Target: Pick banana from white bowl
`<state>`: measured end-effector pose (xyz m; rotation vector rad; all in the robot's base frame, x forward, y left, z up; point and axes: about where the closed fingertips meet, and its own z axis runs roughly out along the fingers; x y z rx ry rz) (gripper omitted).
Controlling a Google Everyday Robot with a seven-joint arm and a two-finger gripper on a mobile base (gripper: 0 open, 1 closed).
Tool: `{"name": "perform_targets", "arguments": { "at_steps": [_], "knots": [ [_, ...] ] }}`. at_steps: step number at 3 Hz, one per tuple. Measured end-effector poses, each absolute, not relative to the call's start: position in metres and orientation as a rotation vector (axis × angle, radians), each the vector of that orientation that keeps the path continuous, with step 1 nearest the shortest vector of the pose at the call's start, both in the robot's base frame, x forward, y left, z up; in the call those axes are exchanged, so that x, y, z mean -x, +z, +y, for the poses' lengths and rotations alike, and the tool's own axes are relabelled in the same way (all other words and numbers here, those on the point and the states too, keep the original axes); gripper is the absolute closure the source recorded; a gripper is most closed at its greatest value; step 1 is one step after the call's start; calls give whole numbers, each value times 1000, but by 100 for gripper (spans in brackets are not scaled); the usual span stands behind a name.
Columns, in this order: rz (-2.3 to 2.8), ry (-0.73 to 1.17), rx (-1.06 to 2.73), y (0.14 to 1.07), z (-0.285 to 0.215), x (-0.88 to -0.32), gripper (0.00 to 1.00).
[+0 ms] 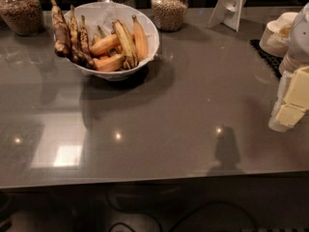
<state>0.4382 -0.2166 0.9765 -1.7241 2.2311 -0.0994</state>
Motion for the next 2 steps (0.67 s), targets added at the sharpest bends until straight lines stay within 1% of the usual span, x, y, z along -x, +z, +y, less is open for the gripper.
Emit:
{"name": "perform_targets", "arguments": {
  "at_steps": [1, 2],
  "knots": [
    [2231, -99, 1724, 976, -217, -438, 0],
    [2163, -68, 1678, 978, -195, -459, 0]
  ]
}}
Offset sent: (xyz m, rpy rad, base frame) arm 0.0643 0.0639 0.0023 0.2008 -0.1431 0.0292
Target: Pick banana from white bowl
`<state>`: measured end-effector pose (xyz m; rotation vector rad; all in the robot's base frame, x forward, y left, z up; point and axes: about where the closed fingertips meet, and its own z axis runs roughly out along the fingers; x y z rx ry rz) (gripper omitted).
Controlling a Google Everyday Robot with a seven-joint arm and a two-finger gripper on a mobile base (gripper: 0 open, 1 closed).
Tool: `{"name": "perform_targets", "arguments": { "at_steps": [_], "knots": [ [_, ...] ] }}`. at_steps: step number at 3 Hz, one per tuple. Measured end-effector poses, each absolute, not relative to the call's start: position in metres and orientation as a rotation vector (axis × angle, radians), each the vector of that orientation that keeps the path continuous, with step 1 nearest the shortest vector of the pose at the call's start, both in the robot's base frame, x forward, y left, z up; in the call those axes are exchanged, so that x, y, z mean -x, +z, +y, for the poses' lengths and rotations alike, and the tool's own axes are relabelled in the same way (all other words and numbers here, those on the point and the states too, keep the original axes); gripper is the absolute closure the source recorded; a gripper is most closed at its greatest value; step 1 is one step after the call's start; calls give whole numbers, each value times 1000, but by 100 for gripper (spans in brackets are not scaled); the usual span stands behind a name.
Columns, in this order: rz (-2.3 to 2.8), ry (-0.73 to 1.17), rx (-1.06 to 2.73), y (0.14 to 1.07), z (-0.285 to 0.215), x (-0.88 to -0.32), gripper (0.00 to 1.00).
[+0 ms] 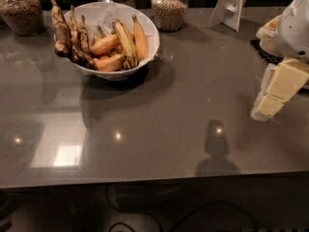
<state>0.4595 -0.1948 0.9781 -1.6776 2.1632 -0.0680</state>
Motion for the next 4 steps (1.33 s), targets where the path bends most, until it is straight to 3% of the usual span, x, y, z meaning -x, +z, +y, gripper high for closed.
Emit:
{"name": "perform_targets", "arguments": {
  "at_steps": [2, 3, 4],
  "knots": [
    [2022, 6, 1495, 984, -100, -543, 0],
    [2044, -8, 1355, 988, -74, -592, 0],
    [2085, 11, 1283, 990, -70, -594, 0]
  ]
}}
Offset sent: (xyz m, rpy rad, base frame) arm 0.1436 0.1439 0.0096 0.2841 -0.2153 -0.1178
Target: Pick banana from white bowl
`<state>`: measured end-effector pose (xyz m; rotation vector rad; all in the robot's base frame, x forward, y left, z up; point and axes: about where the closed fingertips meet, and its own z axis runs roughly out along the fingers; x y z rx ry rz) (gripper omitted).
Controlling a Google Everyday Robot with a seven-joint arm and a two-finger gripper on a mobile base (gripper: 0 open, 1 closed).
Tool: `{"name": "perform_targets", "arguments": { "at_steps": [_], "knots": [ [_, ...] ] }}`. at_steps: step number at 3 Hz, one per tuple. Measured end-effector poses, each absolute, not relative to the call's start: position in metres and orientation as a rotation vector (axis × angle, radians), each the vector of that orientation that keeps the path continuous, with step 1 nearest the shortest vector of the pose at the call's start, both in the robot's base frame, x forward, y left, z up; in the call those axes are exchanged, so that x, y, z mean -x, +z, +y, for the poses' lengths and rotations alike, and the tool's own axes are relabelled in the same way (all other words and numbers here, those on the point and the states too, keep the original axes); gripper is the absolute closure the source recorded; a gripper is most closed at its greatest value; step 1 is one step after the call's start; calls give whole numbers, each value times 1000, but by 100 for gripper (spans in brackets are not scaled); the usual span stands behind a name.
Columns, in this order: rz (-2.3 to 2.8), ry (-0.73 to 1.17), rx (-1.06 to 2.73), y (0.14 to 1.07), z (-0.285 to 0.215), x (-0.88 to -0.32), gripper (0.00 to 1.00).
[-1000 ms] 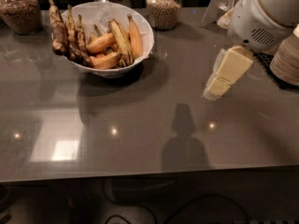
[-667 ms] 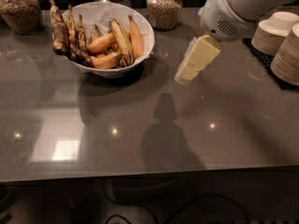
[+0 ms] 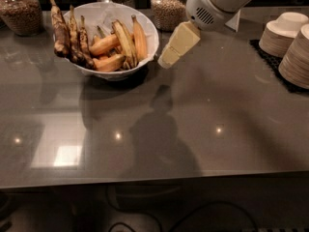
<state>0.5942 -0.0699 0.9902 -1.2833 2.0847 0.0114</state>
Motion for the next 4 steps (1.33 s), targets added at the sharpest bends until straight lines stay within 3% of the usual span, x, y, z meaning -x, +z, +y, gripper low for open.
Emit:
{"name": "perform_targets", "arguments": {
  "at_steps": [2, 4],
  "knots": [
    [2060, 23, 1245, 990, -63, -606, 0],
    [1975, 153, 1174, 973, -6, -666, 0]
  ]
}}
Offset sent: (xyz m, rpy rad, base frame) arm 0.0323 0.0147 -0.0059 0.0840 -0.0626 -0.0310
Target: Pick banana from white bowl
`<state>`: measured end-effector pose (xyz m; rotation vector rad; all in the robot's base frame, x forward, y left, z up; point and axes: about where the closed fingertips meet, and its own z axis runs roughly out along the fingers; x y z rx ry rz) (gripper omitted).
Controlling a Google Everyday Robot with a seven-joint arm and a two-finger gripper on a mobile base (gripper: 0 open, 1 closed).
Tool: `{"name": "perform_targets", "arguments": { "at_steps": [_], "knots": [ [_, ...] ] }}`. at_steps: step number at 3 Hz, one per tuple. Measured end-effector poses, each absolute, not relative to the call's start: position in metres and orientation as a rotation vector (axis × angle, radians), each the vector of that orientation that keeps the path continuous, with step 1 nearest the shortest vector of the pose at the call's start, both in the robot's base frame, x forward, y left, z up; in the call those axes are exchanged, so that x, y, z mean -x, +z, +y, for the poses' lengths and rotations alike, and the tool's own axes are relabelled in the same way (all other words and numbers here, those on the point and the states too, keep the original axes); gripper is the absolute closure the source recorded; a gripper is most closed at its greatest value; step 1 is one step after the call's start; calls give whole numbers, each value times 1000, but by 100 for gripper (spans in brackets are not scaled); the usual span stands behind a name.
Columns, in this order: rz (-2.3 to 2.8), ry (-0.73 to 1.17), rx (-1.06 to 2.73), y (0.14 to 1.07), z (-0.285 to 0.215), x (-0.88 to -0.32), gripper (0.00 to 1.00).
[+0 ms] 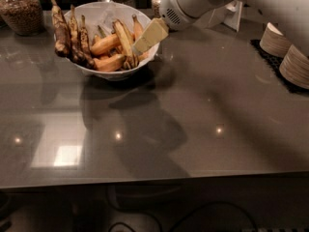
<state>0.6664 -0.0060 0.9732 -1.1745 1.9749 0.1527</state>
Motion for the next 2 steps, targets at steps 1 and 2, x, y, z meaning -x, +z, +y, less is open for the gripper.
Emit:
{"name": "perform_targets", "arguments": {
  "at_steps": [1, 2],
  "knots": [
    [1944, 231, 1149, 965, 28, -691, 16],
    [1927, 291, 1131, 959, 58, -710, 40]
  ]
}}
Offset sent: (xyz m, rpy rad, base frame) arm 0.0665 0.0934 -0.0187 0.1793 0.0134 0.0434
